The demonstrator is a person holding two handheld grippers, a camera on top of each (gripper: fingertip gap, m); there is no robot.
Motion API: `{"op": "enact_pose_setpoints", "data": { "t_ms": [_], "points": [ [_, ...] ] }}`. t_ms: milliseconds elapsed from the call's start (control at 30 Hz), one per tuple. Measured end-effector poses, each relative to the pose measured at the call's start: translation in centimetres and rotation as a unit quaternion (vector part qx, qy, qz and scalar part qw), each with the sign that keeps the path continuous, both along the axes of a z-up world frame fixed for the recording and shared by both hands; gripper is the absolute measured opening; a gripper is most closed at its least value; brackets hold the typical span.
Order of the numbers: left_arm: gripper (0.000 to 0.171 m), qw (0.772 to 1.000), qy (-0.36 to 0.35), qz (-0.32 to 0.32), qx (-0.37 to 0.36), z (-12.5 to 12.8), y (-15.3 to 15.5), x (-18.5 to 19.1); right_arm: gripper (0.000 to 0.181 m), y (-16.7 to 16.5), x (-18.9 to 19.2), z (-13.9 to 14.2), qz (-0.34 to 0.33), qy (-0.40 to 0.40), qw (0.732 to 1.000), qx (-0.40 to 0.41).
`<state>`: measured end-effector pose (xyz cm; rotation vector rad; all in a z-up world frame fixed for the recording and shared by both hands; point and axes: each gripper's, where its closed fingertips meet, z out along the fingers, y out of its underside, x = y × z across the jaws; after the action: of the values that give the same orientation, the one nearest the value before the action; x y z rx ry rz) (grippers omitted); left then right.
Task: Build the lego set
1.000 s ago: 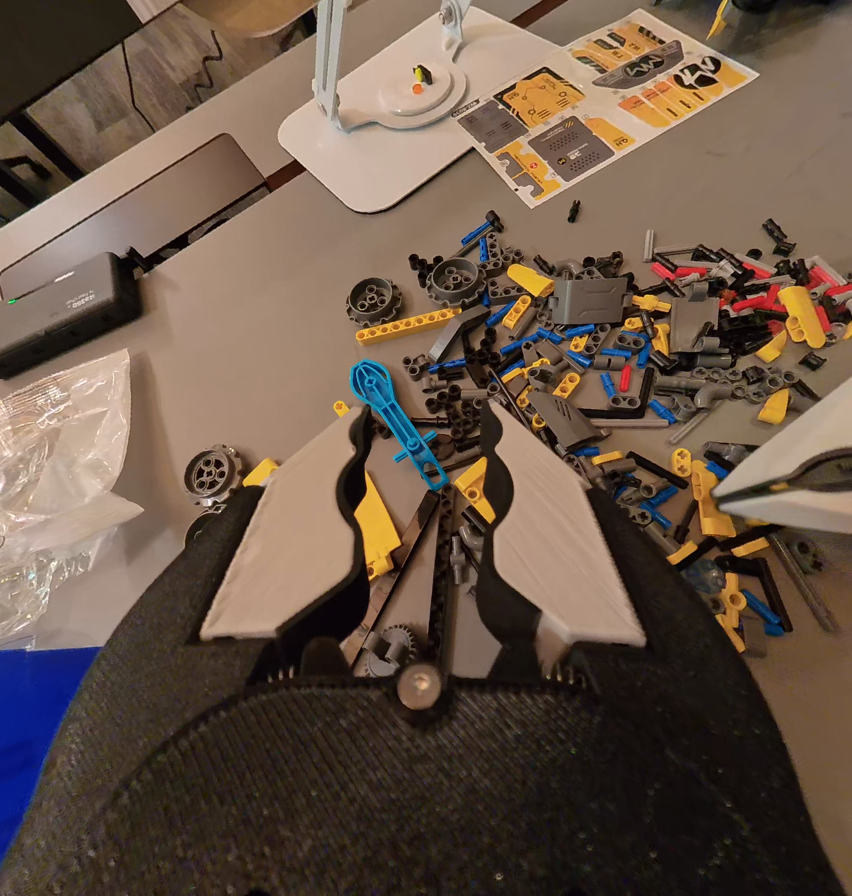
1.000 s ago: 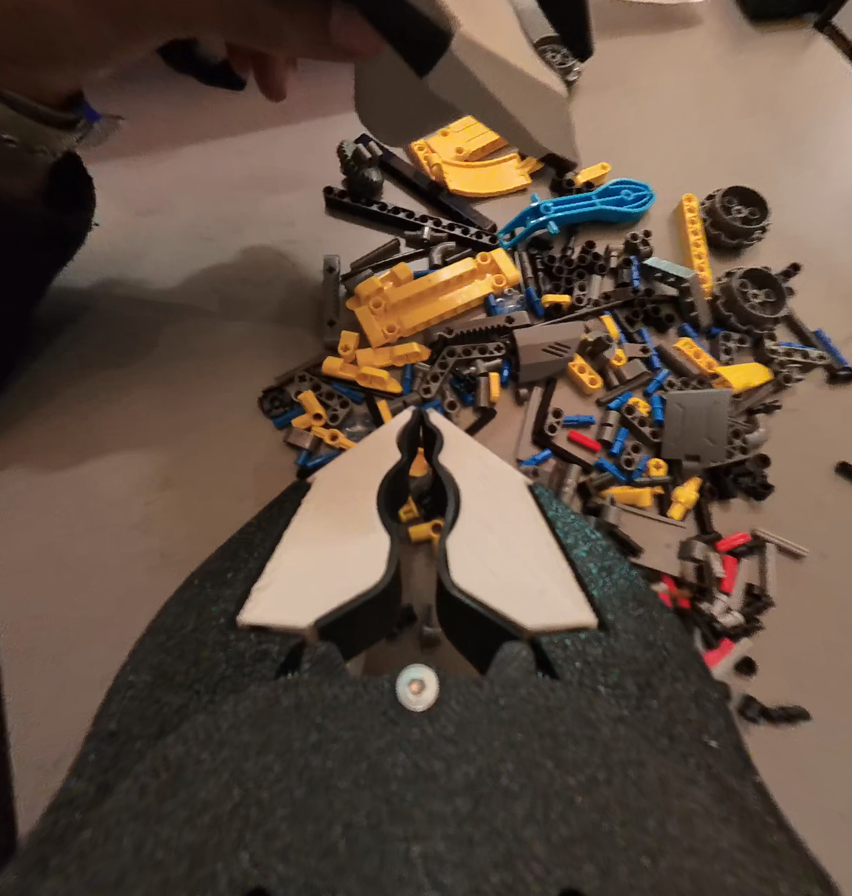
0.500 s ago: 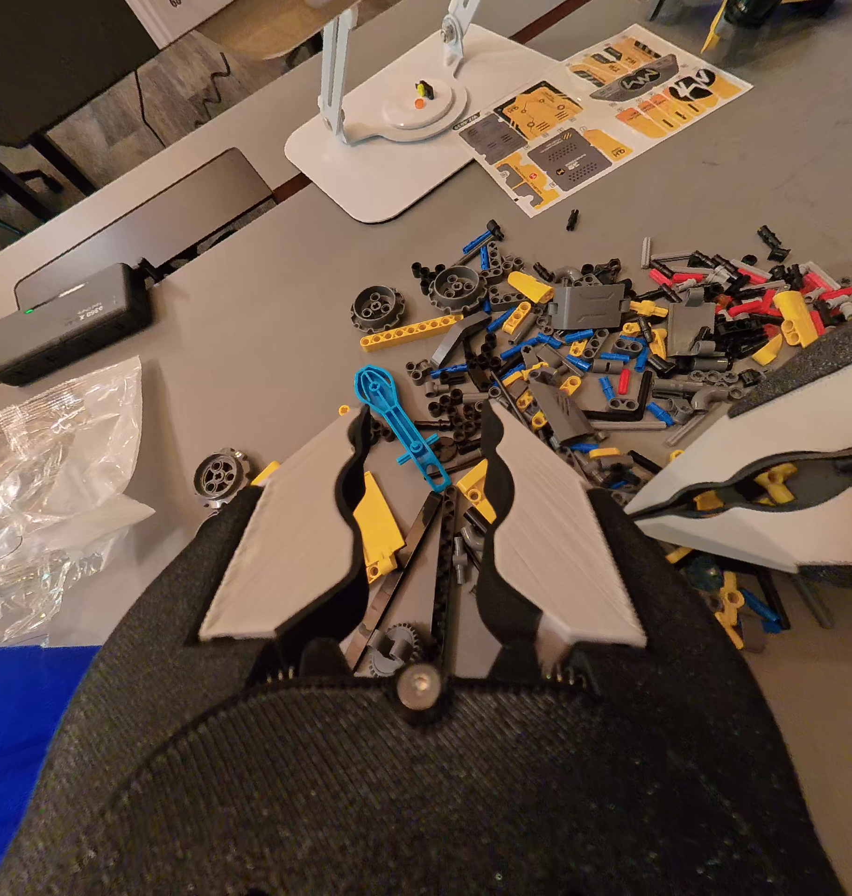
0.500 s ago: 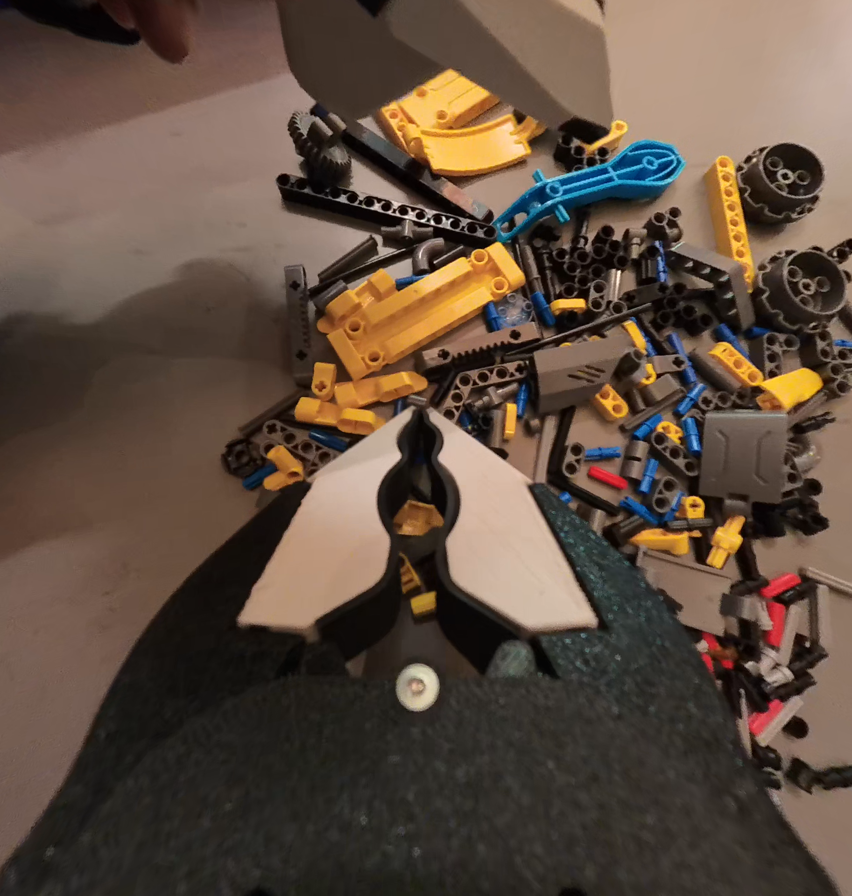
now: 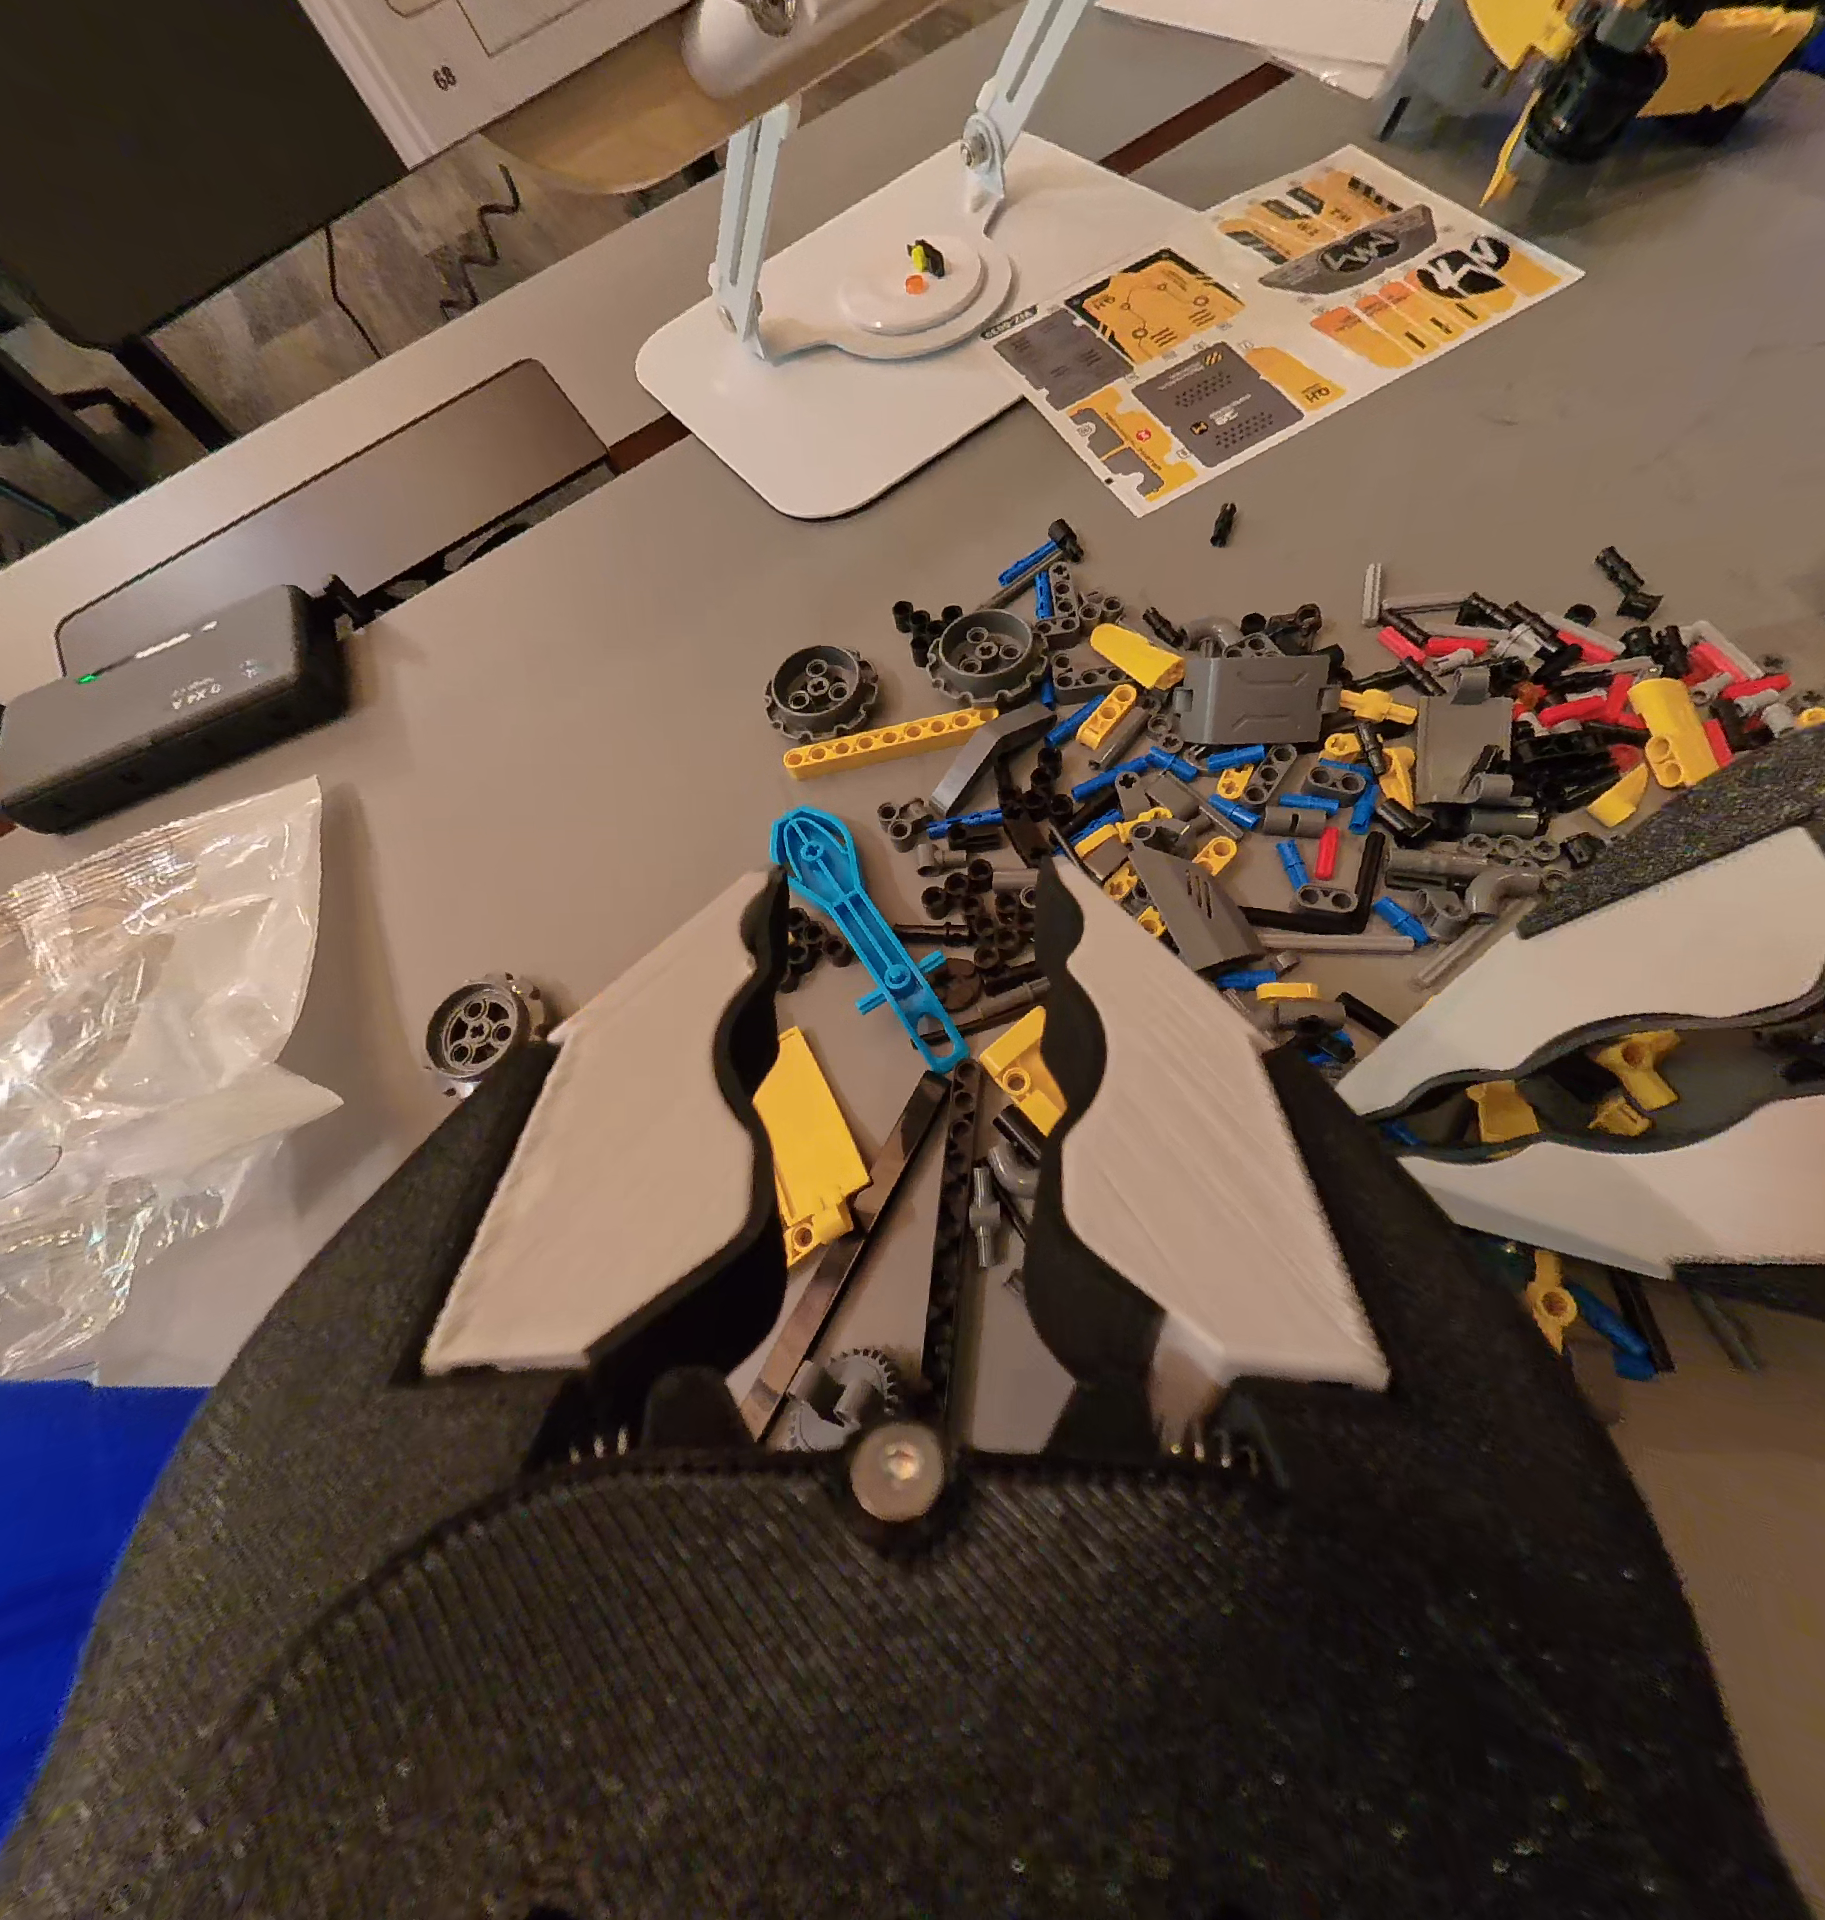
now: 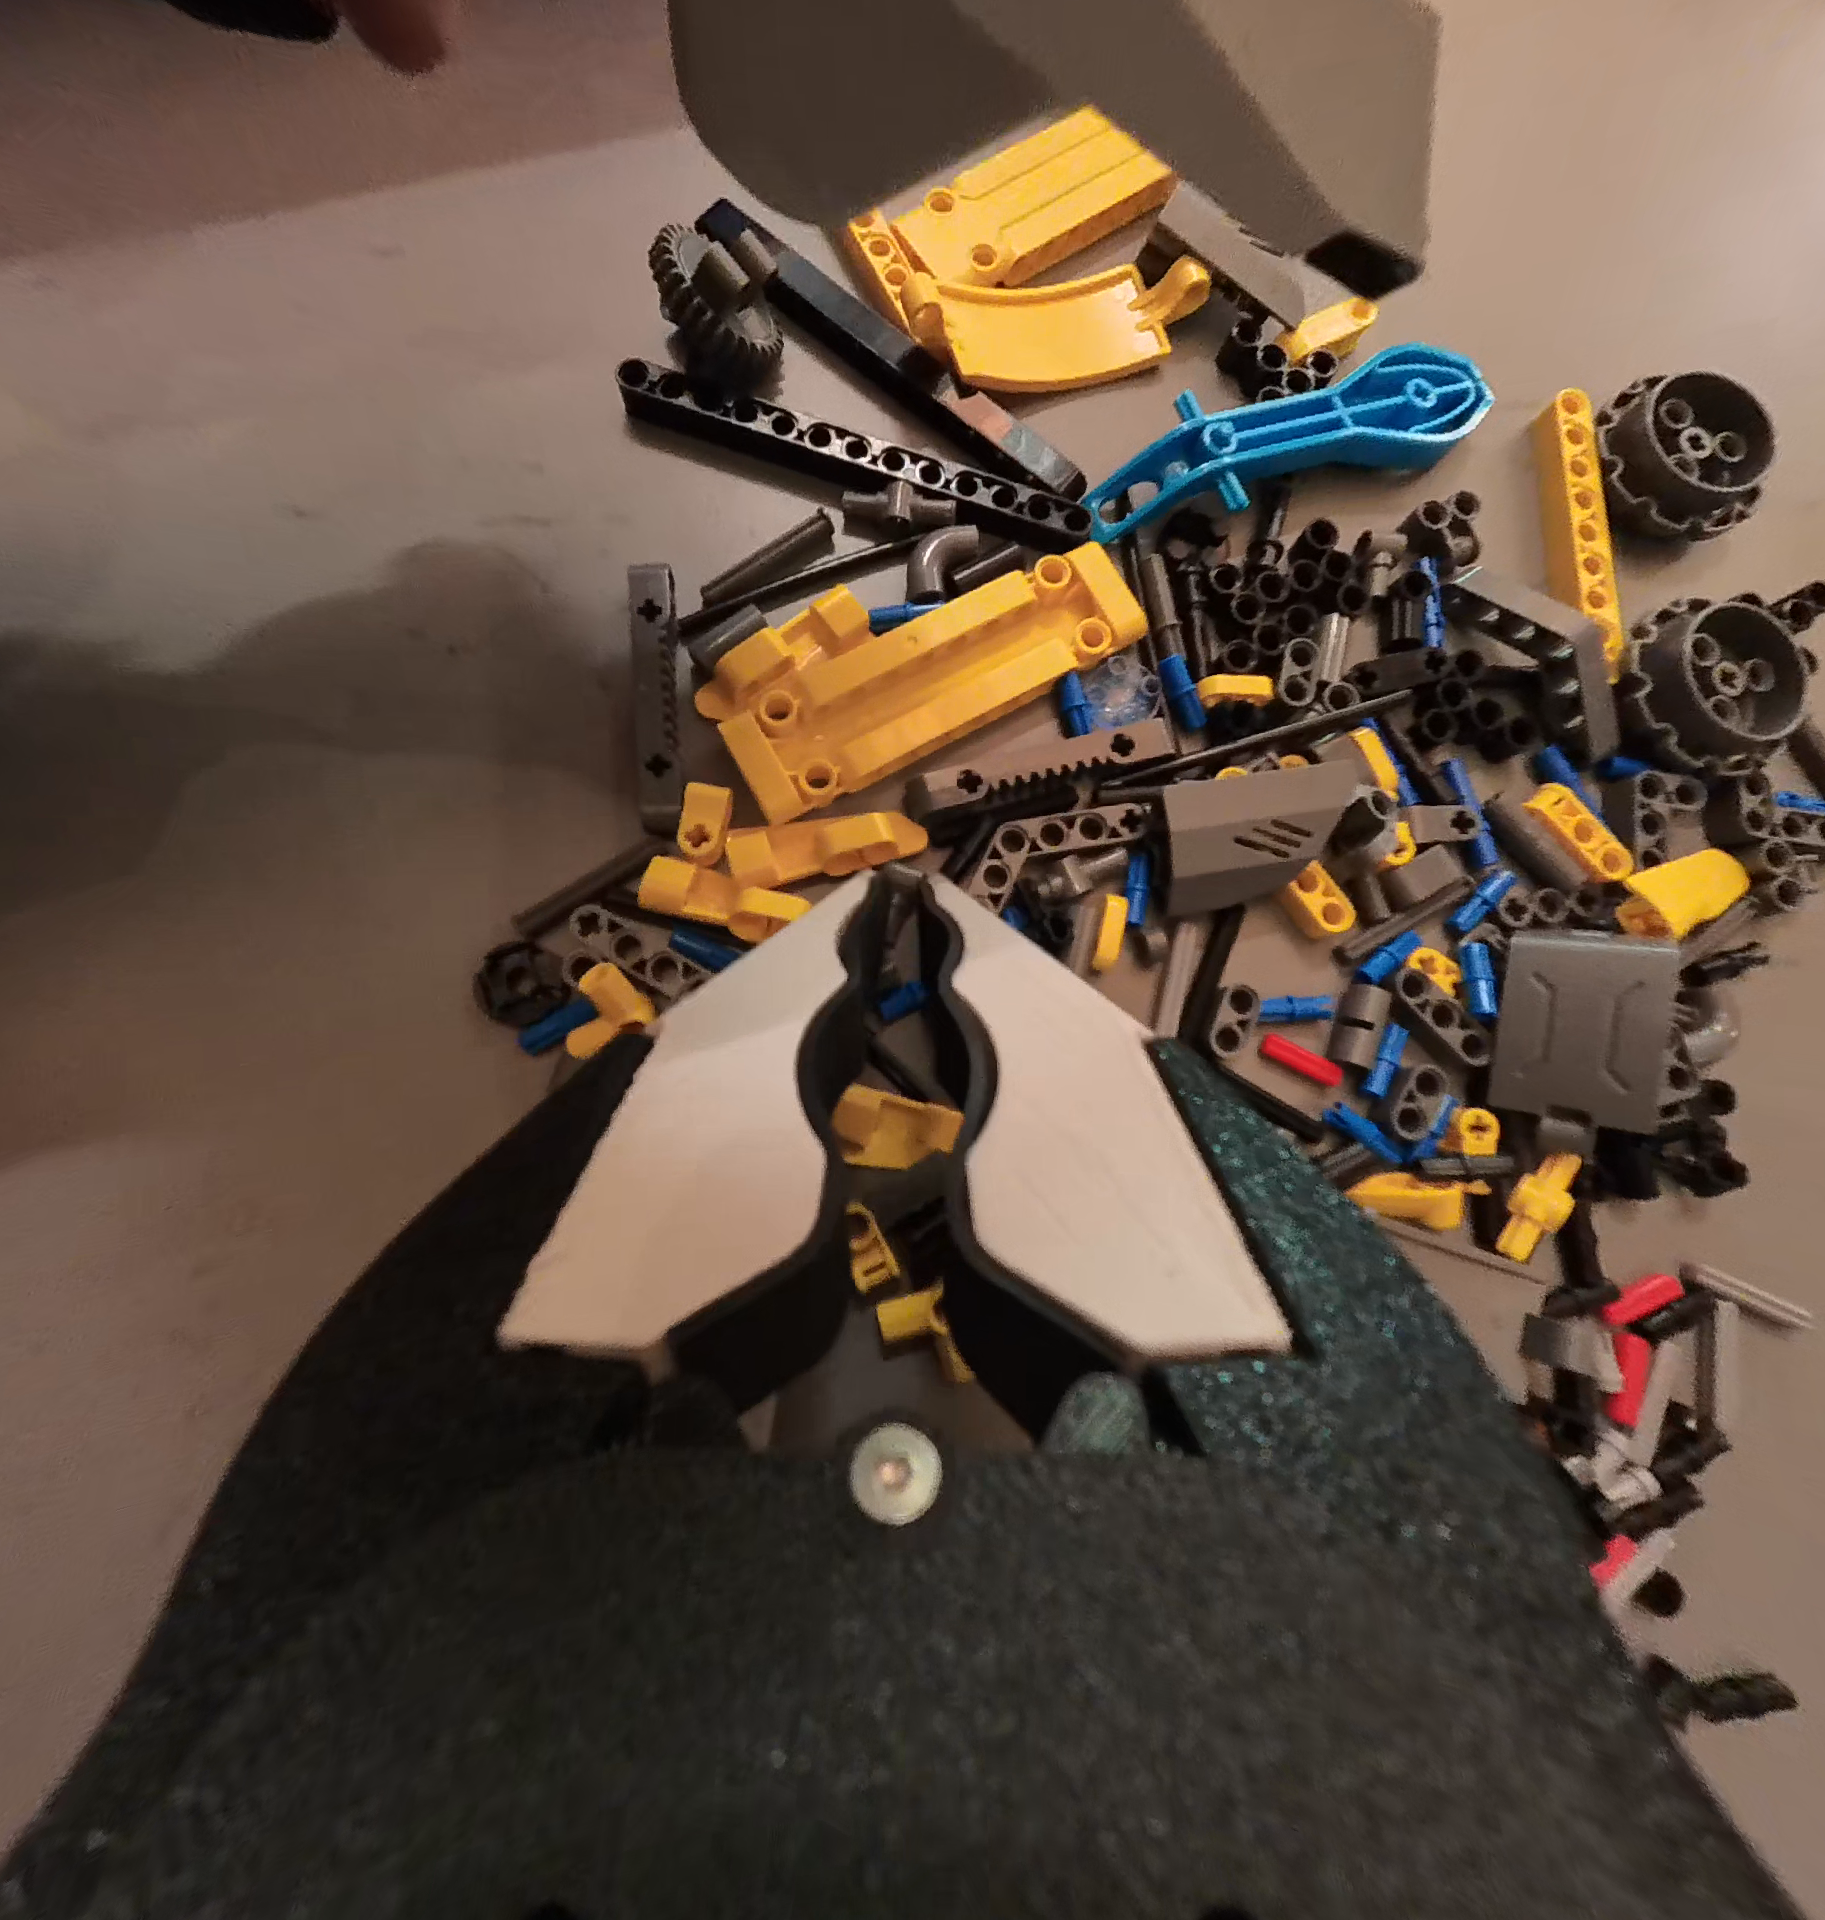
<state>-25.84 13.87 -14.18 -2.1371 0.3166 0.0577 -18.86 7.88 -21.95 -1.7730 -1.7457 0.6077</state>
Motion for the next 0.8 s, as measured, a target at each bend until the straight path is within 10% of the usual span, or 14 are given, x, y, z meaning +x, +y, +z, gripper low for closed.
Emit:
{"op": "enact_pose_setpoints", "data": {
  "t_ms": [533,800],
  "points": [
    [0.046,1.0,0.007,0.0,-0.004,-0.1,0.0,0.0,0.007,-0.1,-0.1,0.1,0.002,0.003,0.999,-0.034],
    [0.046,1.0,0.008,-0.001,-0.005,-0.1,0.0,0.1,0.007,1.5,6.9,9.1,-0.041,0.089,0.995,-0.033]
  ]
}}
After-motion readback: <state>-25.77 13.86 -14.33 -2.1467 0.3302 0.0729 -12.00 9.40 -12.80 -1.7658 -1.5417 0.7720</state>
